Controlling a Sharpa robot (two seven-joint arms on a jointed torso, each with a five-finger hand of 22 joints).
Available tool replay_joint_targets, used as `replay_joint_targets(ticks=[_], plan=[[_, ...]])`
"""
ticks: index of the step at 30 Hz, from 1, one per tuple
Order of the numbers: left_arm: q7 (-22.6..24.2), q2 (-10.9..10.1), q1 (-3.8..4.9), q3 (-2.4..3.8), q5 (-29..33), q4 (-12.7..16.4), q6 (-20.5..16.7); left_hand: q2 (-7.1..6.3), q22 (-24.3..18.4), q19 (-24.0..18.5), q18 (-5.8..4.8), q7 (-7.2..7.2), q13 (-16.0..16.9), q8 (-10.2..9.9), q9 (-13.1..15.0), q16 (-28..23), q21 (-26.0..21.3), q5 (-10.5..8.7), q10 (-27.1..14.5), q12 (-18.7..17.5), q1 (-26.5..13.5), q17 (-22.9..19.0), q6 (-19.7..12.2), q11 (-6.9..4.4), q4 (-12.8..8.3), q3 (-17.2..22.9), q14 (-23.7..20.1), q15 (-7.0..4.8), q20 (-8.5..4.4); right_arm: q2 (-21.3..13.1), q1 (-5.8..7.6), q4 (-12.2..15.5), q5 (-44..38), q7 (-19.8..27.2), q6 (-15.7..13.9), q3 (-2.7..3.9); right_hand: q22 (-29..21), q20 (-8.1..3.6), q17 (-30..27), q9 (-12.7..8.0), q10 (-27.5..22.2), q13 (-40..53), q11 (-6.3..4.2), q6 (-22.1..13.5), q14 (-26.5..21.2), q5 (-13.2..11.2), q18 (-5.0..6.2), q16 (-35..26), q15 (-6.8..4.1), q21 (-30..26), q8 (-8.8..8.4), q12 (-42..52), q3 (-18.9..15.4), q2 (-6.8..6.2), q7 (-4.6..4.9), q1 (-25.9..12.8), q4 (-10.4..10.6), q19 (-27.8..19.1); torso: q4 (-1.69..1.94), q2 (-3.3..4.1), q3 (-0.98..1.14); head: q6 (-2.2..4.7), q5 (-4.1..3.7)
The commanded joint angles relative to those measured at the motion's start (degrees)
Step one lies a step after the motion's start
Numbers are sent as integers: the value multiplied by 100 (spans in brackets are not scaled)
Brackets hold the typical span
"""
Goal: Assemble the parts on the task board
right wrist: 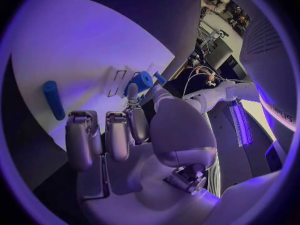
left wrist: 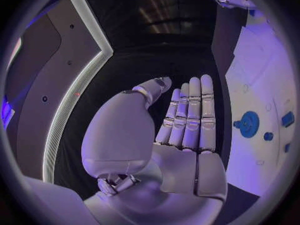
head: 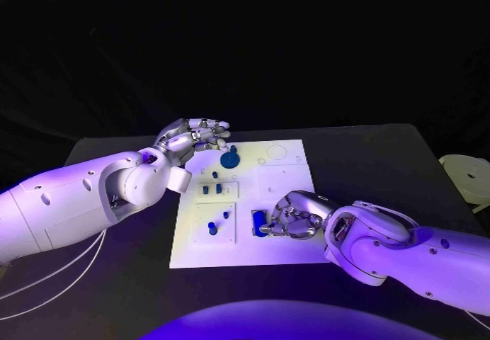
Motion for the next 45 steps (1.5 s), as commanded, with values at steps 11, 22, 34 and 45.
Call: replay_joint_targets(ticks=[11,22,34,45], plan=[[25,14,3,3,-11,16,94,67,-16,-28,1,17,12,-36,-3,-33,-42,15,-44,-28,-52,18,-41,19,29,-38,-38,-1,28,38,-5,-129,-136,-10,230,-1,1397,-37,704,3,76,364,-14,17,455,-36,-44,56,-33,57,45,93,24,77,-32,134,39,447,8,0,3,-14,1],[19,26,3,3,-11,13,97,76,-22,-26,2,18,14,-38,-2,-32,-53,17,-47,-27,-71,24,-41,20,46,-39,-40,1,32,219,-4,-294,-283,-193,195,-1,1397,-43,714,2,88,379,-23,35,456,-32,-43,61,-40,55,56,106,60,152,-42,206,64,446,0,-1,-2,-25,2],[18,22,3,2,-11,12,98,76,-22,-26,2,18,14,-38,-2,-32,-53,17,-47,-27,-71,24,-41,20,46,-39,-40,1,32,205,-5,-292,-276,-114,199,-1,1387,-48,695,-4,87,380,-25,23,452,-36,-36,53,-44,22,52,97,46,91,-42,314,40,432,-1,0,-3,-30,6],[25,17,2,2,-11,1,94,80,-29,-23,5,16,17,-40,-1,-31,-64,19,-50,-25,-75,31,-42,18,53,-37,-43,0,34,-284,106,22,210,403,-763,9,1315,-15,494,-78,-85,183,43,-215,405,178,17,-43,5,-228,-101,-213,136,-41,43,865,-42,325,-7,-10,-7,0,-24]])
